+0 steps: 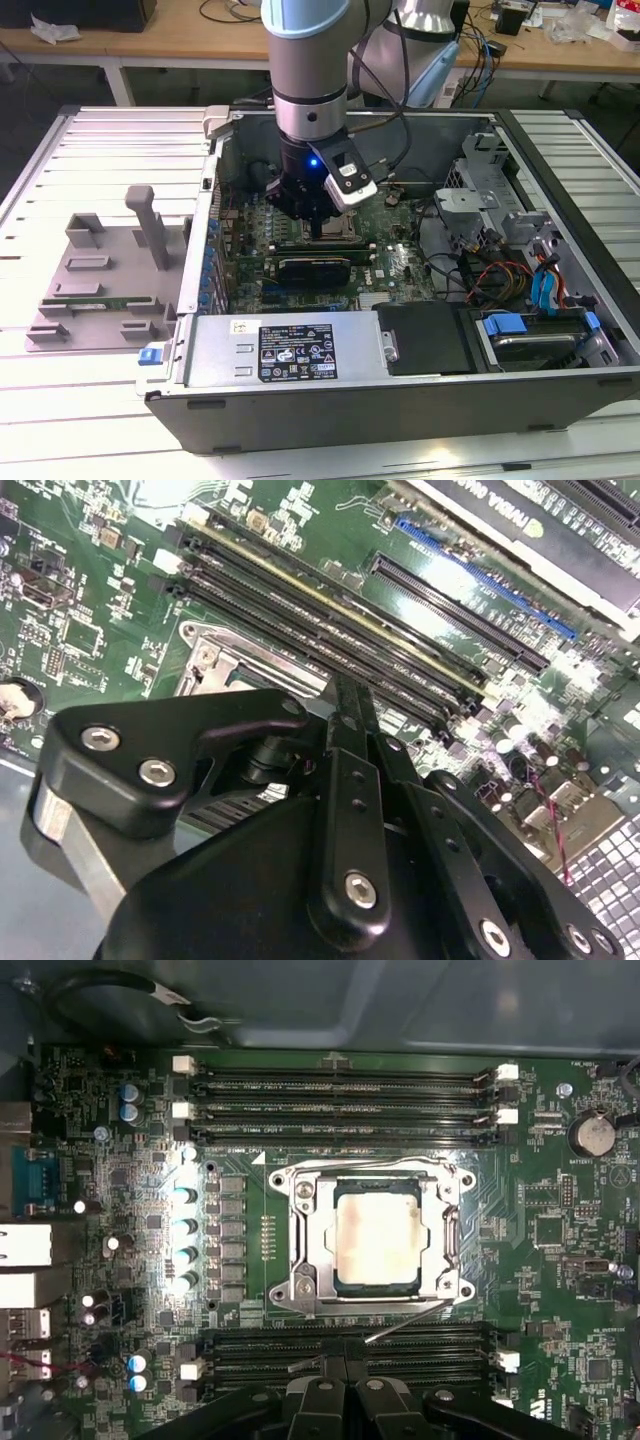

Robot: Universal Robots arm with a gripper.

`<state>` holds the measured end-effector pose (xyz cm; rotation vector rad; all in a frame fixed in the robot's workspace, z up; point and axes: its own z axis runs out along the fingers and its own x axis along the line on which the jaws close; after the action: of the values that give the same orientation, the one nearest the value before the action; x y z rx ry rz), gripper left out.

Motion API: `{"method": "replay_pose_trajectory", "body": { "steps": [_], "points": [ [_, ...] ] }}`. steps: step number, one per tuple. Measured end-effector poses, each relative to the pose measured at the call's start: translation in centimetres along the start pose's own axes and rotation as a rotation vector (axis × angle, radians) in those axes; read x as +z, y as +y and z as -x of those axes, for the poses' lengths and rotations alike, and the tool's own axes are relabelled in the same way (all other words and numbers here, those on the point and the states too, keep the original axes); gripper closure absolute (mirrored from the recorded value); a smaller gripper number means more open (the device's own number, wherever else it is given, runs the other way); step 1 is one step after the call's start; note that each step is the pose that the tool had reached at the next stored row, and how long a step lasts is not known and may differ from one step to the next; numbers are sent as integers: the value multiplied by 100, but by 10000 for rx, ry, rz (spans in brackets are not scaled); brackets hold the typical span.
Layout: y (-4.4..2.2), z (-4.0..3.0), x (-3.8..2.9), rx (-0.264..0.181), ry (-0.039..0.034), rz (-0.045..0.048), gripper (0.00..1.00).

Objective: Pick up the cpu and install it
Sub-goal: 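Install the second cpu locking lever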

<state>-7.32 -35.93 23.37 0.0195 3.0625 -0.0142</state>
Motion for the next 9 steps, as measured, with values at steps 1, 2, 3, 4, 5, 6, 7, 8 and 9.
{"method": "replay_pose_trajectory", "body": {
  "steps": [1,2,3,4,5,6,7,8,9],
  "points": [
    [-7,0,0,0,34,37,89],
    [-7,0,0,0,84,108,89],
    [-7,0,0,1,86,110,89],
    [-7,0,1,-15,87,111,89],
    [-15,0,6,-185,86,125,89],
    [-25,0,10,-266,86,140,89],
    [-44,0,15,-312,91,159,89],
    [-71,0,20,-344,100,210,89],
    [-96,-1,23,-364,98,425,89]
  ]
}}
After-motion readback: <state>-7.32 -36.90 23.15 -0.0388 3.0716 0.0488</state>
